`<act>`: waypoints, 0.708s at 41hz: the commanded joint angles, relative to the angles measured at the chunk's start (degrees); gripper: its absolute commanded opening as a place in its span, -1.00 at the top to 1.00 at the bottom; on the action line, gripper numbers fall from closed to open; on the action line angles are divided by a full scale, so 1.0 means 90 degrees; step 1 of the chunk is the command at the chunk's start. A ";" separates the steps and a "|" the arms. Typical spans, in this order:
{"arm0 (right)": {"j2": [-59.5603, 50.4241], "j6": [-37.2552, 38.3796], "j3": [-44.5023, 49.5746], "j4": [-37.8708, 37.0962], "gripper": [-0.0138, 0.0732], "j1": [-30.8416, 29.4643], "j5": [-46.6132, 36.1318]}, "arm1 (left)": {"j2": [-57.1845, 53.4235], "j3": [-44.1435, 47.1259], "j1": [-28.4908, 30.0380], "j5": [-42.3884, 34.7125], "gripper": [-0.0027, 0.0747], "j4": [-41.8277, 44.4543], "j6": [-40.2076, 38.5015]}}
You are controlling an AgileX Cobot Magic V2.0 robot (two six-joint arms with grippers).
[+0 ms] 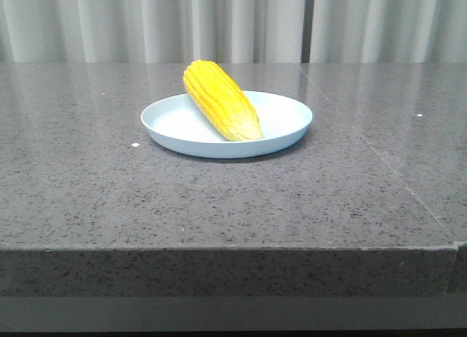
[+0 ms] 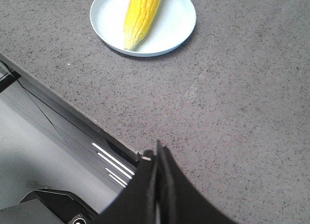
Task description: Place corn on plate with both arms
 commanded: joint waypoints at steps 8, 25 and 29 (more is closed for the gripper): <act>0.0025 -0.0073 -0.0152 -0.0088 0.84 -0.0003 -0.0400 | -0.0692 0.0368 0.0822 -0.0721 0.98 -0.0142 -0.0016; 0.0025 -0.0073 -0.0152 -0.0088 0.84 -0.0003 -0.0400 | -0.2618 0.3599 0.3066 -0.4704 0.98 -0.1137 -0.0016; 0.0025 -0.0073 -0.0152 -0.0088 0.84 -0.0003 -0.0400 | -0.2928 0.4166 0.3352 -0.5388 0.98 -0.1125 -0.0016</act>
